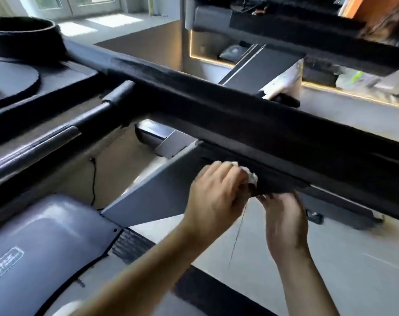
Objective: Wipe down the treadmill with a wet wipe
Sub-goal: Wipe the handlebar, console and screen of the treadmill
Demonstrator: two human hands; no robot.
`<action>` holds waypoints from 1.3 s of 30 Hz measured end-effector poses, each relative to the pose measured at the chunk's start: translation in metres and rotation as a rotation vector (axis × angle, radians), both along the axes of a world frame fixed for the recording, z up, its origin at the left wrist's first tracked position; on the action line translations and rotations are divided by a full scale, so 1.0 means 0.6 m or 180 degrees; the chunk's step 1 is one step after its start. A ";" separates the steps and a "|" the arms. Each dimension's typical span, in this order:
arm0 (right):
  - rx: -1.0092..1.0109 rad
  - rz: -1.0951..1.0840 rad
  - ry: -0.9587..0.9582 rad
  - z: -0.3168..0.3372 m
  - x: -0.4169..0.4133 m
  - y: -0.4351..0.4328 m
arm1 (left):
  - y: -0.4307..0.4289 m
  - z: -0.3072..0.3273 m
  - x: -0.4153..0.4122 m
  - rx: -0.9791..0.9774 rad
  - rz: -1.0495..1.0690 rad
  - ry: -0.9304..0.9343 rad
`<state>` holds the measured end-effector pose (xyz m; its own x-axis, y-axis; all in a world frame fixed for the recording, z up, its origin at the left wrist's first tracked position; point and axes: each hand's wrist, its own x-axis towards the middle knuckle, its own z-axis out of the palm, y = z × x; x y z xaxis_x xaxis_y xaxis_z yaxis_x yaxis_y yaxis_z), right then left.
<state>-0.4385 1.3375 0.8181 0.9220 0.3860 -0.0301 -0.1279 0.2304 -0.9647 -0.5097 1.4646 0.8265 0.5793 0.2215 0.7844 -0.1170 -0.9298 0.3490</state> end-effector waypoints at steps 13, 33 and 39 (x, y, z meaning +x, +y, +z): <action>0.1476 -0.0366 -0.0778 -0.076 0.022 0.064 | 0.088 -0.047 0.023 0.0108 0.0067 -0.1463; 0.1719 -0.0582 -0.0735 -0.087 0.036 0.083 | 0.097 -0.190 0.006 0.1024 -0.0135 -0.0844; 0.1705 -0.0458 -0.1173 -0.096 0.028 0.075 | 0.003 -0.085 0.062 0.1026 -0.0206 -0.1342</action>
